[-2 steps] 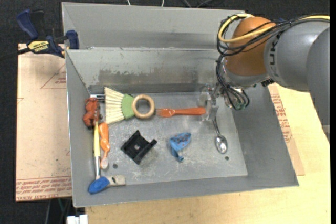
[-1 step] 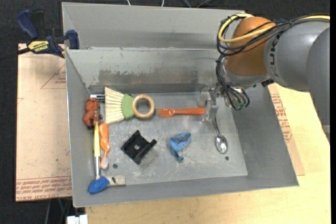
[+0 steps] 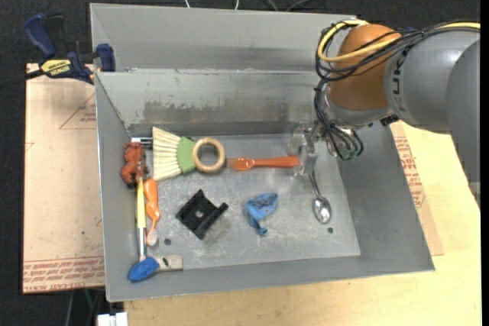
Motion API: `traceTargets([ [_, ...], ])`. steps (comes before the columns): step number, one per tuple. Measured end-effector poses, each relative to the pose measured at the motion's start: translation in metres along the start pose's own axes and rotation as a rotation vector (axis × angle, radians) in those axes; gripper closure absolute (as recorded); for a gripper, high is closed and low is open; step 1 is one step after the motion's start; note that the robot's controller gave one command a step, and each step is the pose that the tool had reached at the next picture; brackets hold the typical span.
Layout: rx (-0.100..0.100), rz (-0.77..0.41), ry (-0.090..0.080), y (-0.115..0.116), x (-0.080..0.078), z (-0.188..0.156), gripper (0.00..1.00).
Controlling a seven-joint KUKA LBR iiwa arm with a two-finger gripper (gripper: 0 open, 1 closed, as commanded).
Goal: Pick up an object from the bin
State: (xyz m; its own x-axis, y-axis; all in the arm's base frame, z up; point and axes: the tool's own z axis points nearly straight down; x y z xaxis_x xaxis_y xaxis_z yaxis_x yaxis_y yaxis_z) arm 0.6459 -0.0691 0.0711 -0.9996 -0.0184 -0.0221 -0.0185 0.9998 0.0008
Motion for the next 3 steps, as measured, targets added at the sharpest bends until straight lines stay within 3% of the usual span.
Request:
traceTargets([
  [1,0.000,0.000,-0.002,0.000,0.000,-0.002,1.00],
  [3,-0.001,0.000,-0.003,0.001,-0.001,-0.040,1.00],
])
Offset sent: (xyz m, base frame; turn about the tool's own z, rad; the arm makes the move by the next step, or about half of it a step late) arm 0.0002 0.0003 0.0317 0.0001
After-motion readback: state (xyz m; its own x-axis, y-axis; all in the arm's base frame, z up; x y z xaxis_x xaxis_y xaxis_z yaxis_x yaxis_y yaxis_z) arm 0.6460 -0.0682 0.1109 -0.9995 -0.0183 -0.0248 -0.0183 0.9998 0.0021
